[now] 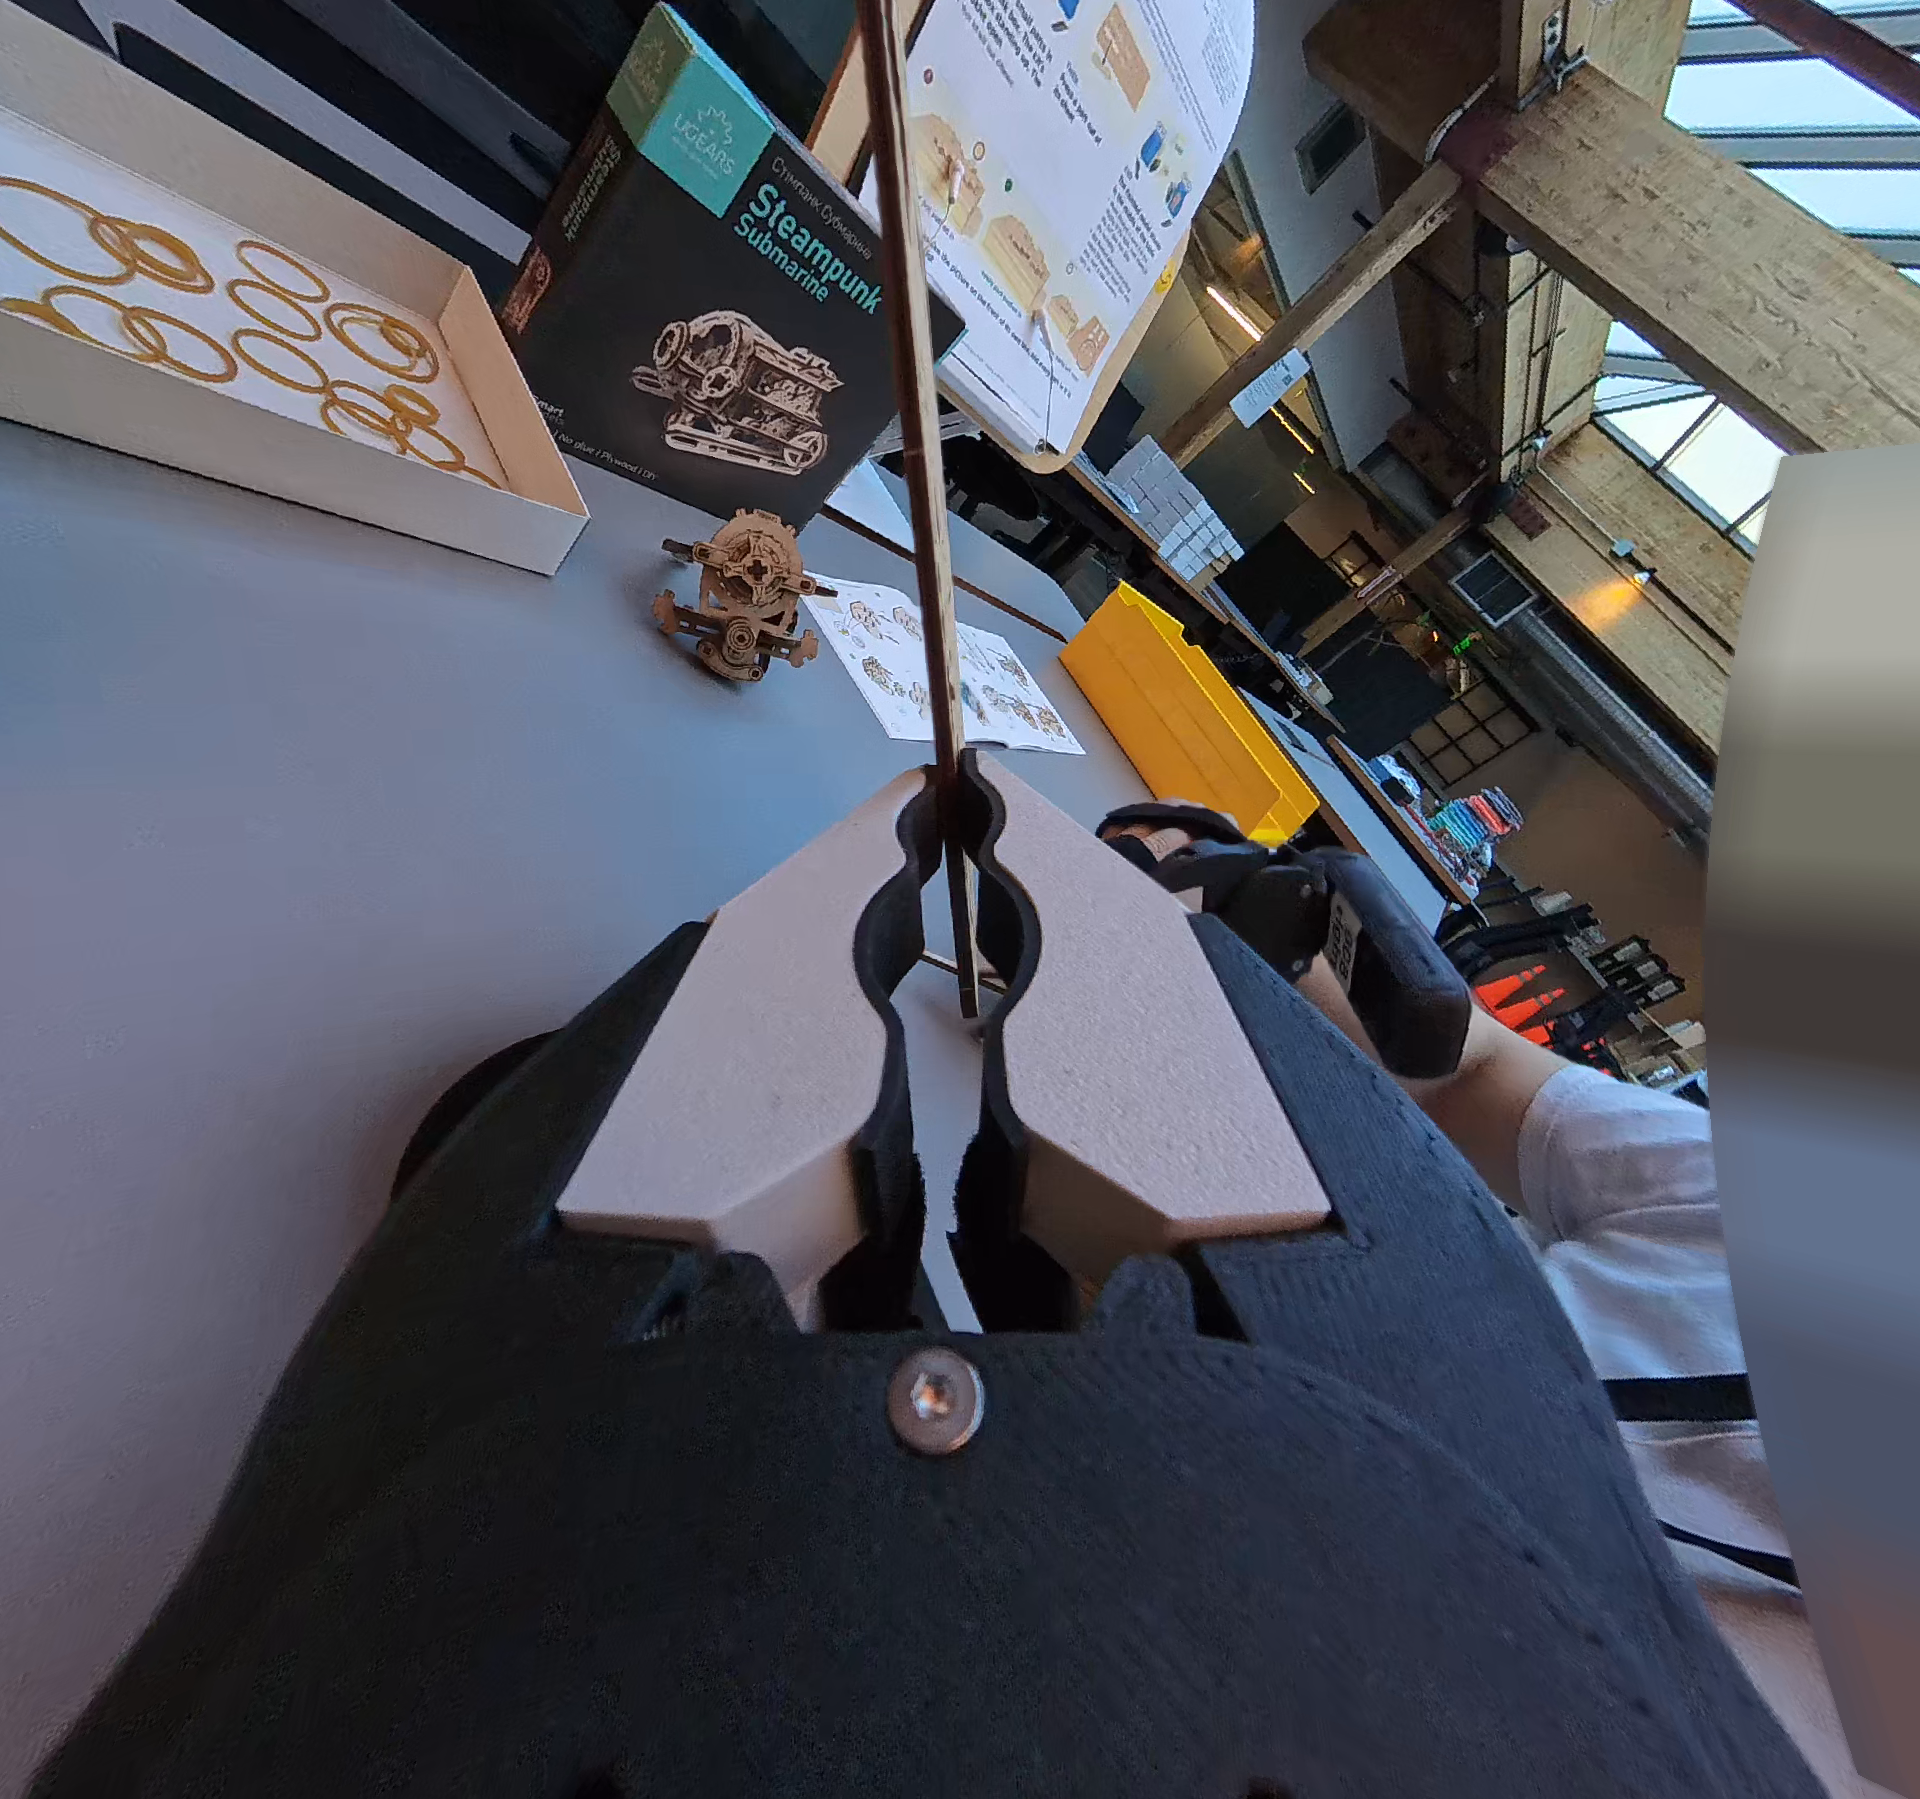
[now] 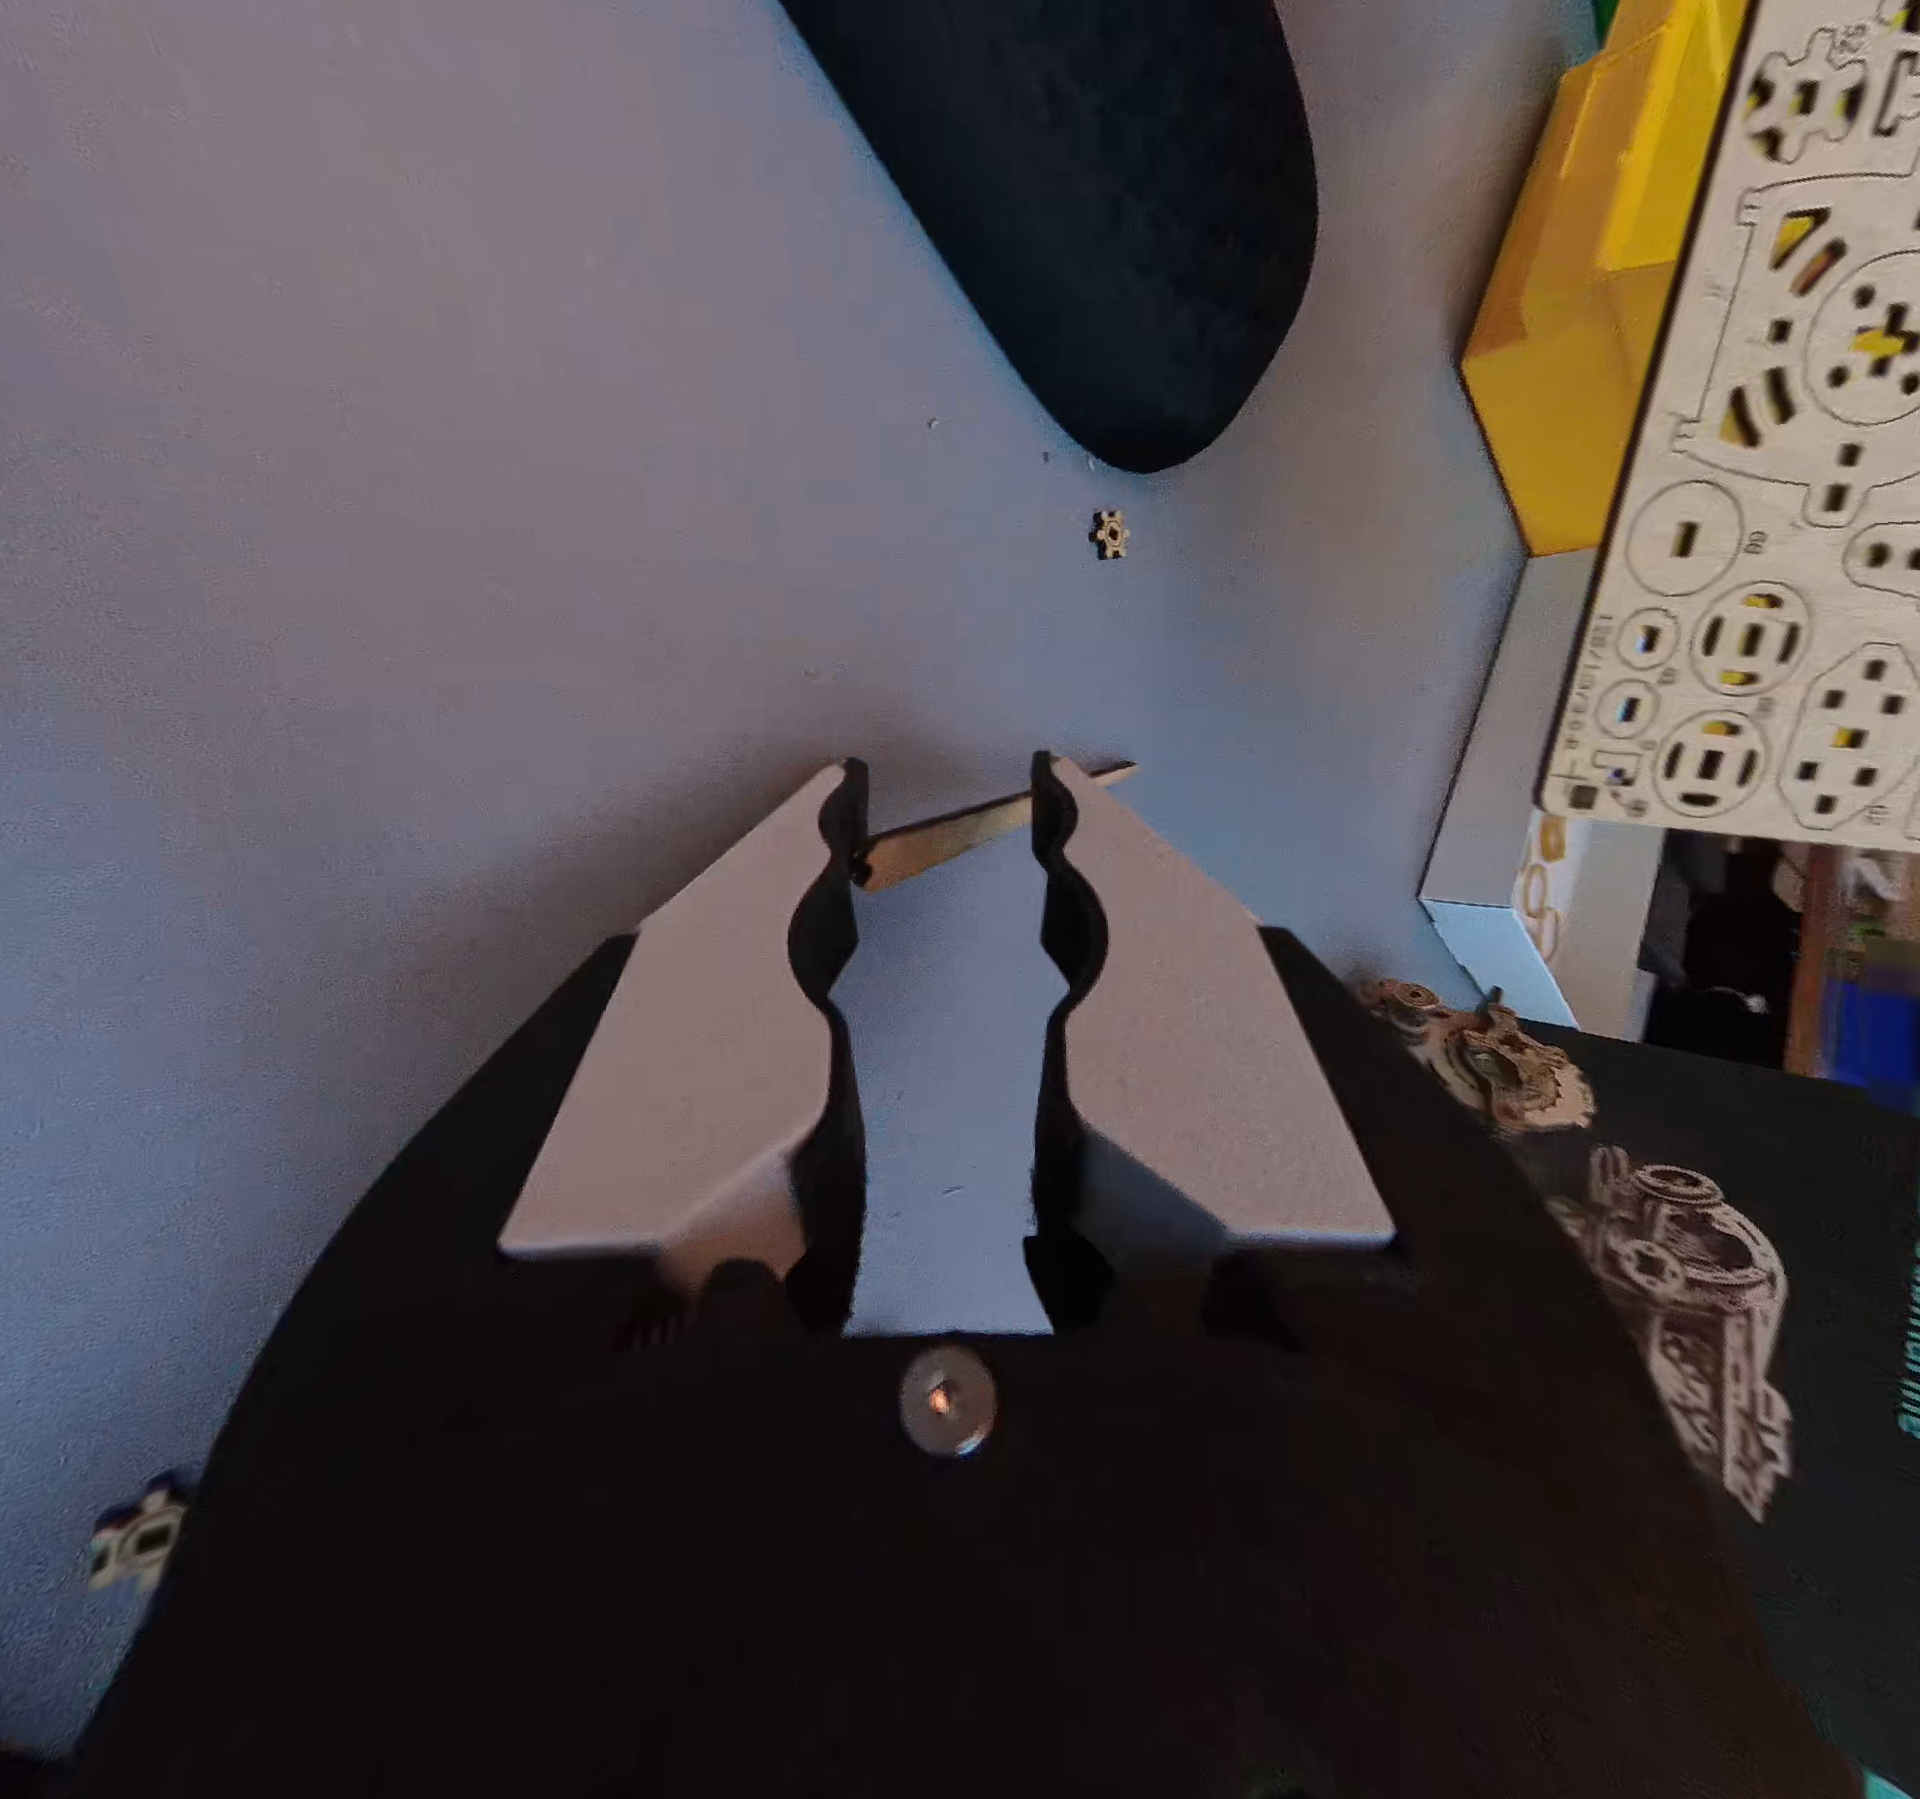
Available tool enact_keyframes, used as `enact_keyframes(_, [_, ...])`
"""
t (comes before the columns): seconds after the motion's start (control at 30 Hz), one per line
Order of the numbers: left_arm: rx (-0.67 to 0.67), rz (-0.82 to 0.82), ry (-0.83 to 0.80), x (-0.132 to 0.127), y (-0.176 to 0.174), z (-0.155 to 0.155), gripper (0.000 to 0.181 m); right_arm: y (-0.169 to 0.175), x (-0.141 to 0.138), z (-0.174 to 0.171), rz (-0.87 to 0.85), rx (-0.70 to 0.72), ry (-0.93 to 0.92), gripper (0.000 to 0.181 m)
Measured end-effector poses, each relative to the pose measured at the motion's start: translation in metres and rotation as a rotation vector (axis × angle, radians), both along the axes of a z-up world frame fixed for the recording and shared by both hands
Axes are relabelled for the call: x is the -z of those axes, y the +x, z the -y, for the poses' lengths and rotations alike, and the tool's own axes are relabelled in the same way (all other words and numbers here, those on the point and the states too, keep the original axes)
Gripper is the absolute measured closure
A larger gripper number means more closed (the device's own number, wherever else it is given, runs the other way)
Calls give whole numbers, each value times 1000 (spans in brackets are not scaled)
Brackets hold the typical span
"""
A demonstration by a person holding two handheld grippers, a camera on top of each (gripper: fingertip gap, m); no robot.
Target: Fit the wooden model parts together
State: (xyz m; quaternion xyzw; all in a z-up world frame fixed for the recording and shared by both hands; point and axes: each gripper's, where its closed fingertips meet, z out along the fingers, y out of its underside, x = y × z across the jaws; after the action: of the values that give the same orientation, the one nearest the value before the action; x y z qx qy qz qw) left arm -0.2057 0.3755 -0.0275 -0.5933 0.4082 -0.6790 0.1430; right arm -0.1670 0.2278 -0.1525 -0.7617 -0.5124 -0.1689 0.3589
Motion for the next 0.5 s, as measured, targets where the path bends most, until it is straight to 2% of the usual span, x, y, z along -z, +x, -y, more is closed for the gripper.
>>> enact_keyframes(0.03, [3, 3, 0, -1, -1, 1, 181, -5, -1, 5, -64, -14, -66, 150])
enact_keyframes(0.13, [9, 3, 10, -3, -3, 4, 181, -37, -26, 8, -472, -31, -252, 150])
enact_keyframes(0.2, [13, 4, 14, -4, -4, 6, 181, -42, -38, -7, -691, 41, -354, 149])
enact_keyframes(0.23, [13, 8, 13, -5, -4, 6, 181, -37, -42, -22, -755, 89, -335, 151])
enact_keyframes(0.33, [-8, 24, 10, -9, -5, 4, 181, -14, -34, -64, -730, 183, -137, 160])
enact_keyframes(0.5, [-88, 23, 23, -10, -19, -15, 181, -13, -2, -84, -732, 294, -177, 155])
